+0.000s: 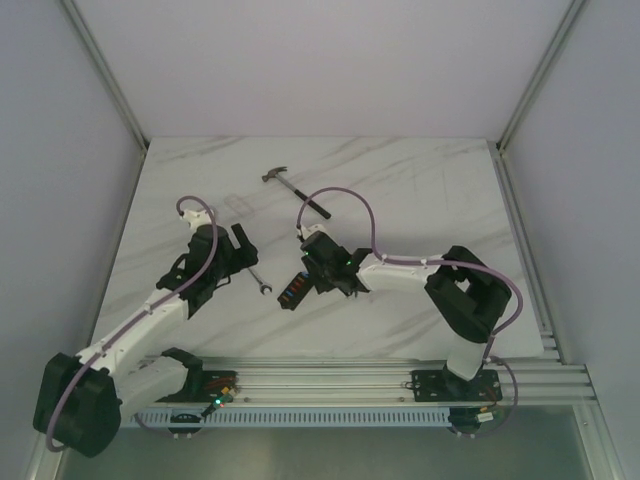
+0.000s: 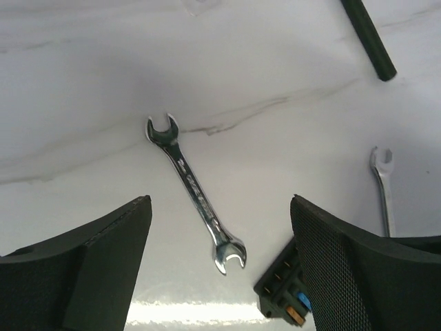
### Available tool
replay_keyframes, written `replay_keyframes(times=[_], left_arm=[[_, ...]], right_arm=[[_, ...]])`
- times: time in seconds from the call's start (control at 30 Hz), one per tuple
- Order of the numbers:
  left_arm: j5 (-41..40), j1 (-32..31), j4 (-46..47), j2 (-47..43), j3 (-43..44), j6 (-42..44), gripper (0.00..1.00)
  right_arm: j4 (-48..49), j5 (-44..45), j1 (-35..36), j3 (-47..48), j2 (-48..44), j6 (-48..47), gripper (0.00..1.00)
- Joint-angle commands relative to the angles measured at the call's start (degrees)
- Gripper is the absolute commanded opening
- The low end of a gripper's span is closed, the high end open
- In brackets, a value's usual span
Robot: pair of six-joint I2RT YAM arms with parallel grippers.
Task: Snap on the fuse box
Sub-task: Install the fuse at the fuse box base, then pick up the fuse box cover from the center of the board.
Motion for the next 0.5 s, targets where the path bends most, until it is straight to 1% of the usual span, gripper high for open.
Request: replay_keyframes(times=[0.0, 0.1, 0.27, 0.37, 0.47], left_arm=[[-0.92, 2.42, 0.25, 4.17, 3.69, 2.7, 0.91], [-0.92, 3.7, 0.89, 8.29, 6.15, 3.4, 0.91], [-1.6, 5.29, 2.3, 15.92, 10.24, 4.28, 0.92], [-1.89, 6.66, 3.28, 21.47, 13.09, 4.98, 0.92], [-1.83, 8.01, 3.37, 28.54, 17.55, 5.48, 0.91]], right_arm=[[4.46, -1.39, -3.39, -1.47, 0.59, -5.66, 0.4], [7.7, -6.18, -5.83, -1.24, 1.31, -6.73, 0.41], [9.46, -9.67, -6.49, 0.65, 2.61, -8.06, 0.43], [10.85, -7.68, -7.0, -1.27, 1.34, -7.1, 0.46], [14.18, -4.46, -9.13, -6.56, -3.02, -5.5, 0.56]])
